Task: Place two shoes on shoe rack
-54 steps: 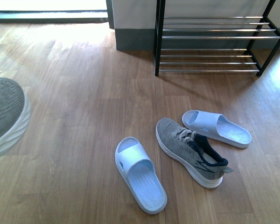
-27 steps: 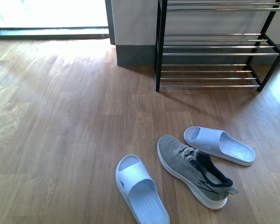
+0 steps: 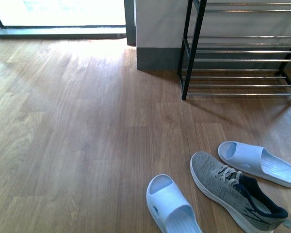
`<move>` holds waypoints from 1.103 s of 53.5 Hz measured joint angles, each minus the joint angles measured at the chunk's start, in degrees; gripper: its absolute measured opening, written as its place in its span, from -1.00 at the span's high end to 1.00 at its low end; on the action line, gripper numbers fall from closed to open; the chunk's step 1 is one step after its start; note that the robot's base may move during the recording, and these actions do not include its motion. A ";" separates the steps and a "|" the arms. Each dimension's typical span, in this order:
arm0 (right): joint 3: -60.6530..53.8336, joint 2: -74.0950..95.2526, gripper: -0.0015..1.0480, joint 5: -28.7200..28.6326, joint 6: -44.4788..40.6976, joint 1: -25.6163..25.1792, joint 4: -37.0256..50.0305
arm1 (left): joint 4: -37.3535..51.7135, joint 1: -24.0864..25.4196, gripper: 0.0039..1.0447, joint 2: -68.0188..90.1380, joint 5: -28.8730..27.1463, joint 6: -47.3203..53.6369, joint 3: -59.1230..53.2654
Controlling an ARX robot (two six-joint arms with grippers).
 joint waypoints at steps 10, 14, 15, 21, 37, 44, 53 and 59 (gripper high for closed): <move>0.07 1.64 -0.82 0.33 1.16 3.82 -0.50 | 0.00 0.00 0.98 0.00 0.50 0.00 0.00; 0.07 5.77 -0.82 1.73 0.11 6.03 2.58 | 0.00 0.00 0.98 0.00 0.48 0.00 0.00; 0.13 7.48 -0.82 2.19 -0.24 6.58 4.22 | 0.00 0.00 0.98 0.00 0.48 0.00 0.00; 1.03 19.91 -0.82 0.17 -3.26 6.45 14.60 | 0.00 0.00 0.98 0.00 0.44 0.00 0.00; 16.55 85.99 -0.82 -3.69 -17.66 1.38 53.62 | 0.00 0.00 0.98 0.00 0.48 0.00 0.00; 24.92 112.15 -0.82 -5.92 -25.53 0.59 49.72 | 0.00 0.00 0.98 0.00 0.44 0.00 0.00; 31.67 127.60 -0.82 -5.66 -31.95 0.81 50.75 | 0.00 0.00 0.98 0.00 0.48 0.00 0.00; 35.52 134.51 -0.82 -5.97 -34.21 0.94 49.55 | 0.00 0.00 0.98 0.00 0.46 0.00 0.00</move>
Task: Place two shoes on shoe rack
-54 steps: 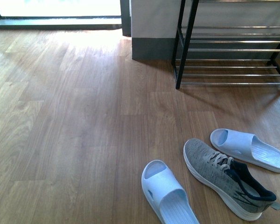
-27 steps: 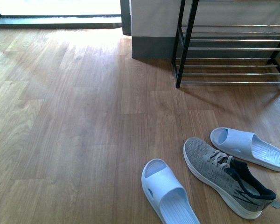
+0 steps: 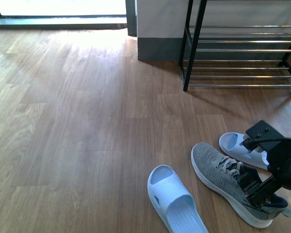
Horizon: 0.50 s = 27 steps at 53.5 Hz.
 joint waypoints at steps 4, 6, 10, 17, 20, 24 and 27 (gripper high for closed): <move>1.51 2.56 -0.82 -0.44 -0.92 -0.42 -1.31 | 0.00 0.00 0.98 0.00 0.00 0.00 0.00; 2.05 3.48 -0.82 -0.57 -1.29 -0.59 -1.77 | 0.00 0.00 0.98 0.00 -0.02 0.00 0.00; 3.30 5.33 -0.82 -1.40 -1.46 -1.09 -2.64 | 0.00 0.00 0.98 0.00 0.00 0.00 0.00; 5.38 8.04 -0.82 -2.29 -0.39 -1.46 -4.68 | 0.00 0.00 0.98 0.00 0.00 0.00 0.00; 6.05 9.18 -0.82 -2.97 -0.24 -1.42 -5.27 | 0.00 0.00 0.98 0.00 0.00 0.00 0.00; 7.41 11.30 -0.82 -3.98 0.50 -1.38 -5.38 | 0.00 0.00 0.98 0.00 0.00 0.00 0.00; 8.68 12.92 -0.82 -4.24 1.31 -1.29 -5.42 | 0.00 0.00 0.98 0.00 0.00 0.00 0.00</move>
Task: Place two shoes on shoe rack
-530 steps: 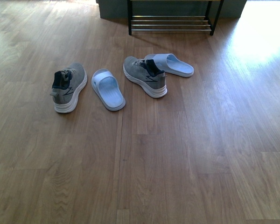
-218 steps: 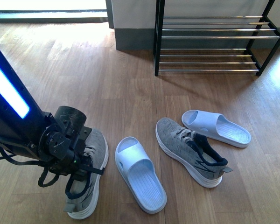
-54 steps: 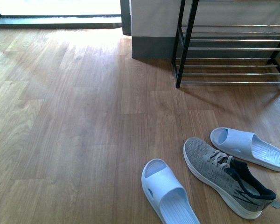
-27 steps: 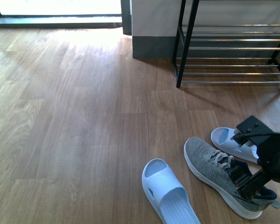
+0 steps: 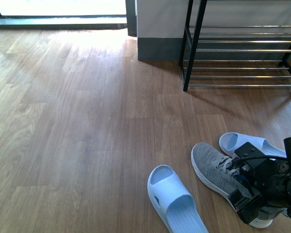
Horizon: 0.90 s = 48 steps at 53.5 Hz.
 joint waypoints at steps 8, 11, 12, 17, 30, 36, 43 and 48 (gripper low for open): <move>2.62 3.45 -0.78 -0.76 1.01 0.11 -0.31 | 0.00 0.00 0.98 0.00 0.00 0.00 0.00; 5.77 6.34 -0.56 -2.23 0.66 0.24 -0.66 | 0.00 0.00 0.98 0.00 0.00 0.00 0.00; 6.51 7.17 -0.49 -2.21 0.68 0.24 -0.37 | 0.00 0.00 0.98 0.00 0.00 -0.02 0.00; 9.31 9.66 -0.09 -2.49 3.06 0.79 0.52 | 0.00 0.00 0.98 0.00 0.00 0.00 0.00; 5.81 6.84 0.75 -1.14 14.67 2.38 3.74 | 0.00 0.00 0.98 0.00 0.00 0.00 0.00; 2.80 4.57 0.97 -0.81 15.76 2.49 5.73 | 0.00 0.00 0.98 0.00 0.00 0.00 0.00; -2.93 -1.20 0.97 -1.75 15.28 1.60 7.63 | 0.00 0.00 0.98 0.00 0.00 0.00 0.00; -7.30 -8.37 0.97 -2.62 14.14 0.81 7.56 | 0.00 0.00 0.98 0.00 0.00 0.00 0.00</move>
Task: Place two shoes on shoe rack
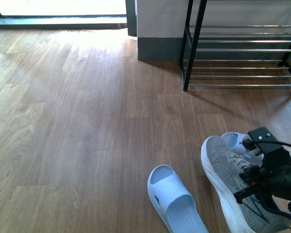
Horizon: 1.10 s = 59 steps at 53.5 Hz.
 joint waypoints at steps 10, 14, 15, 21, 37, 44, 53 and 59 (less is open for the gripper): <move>-7.85 -21.88 0.97 0.52 -5.05 -1.55 -4.85 | 0.00 0.00 0.98 0.00 0.00 0.00 0.00; -10.21 -30.58 0.97 0.22 -6.58 -2.21 -7.50 | 0.00 0.00 0.98 0.00 0.00 0.00 0.00; -10.51 -31.89 0.97 0.02 -6.69 -2.34 -8.02 | 0.00 0.00 0.98 0.00 0.00 0.00 0.00; -13.68 -49.40 0.97 -1.16 -8.13 -4.17 -14.16 | 0.00 0.00 0.98 0.00 0.00 -0.02 0.00; -21.09 -89.24 0.97 -1.90 -6.64 -7.19 -31.17 | 0.00 0.00 0.98 0.00 0.00 0.00 0.00; -23.87 -100.04 0.97 -0.44 -5.22 -5.99 -34.18 | 0.00 0.00 0.98 0.00 0.00 -0.02 0.00; -24.15 -101.98 0.97 -0.44 -4.59 -5.75 -34.38 | 0.00 0.00 0.98 0.00 0.00 -0.02 0.00; -24.33 -102.01 0.97 -0.55 -4.55 -5.70 -34.38 | 0.00 0.00 0.98 0.00 -0.02 -0.02 0.00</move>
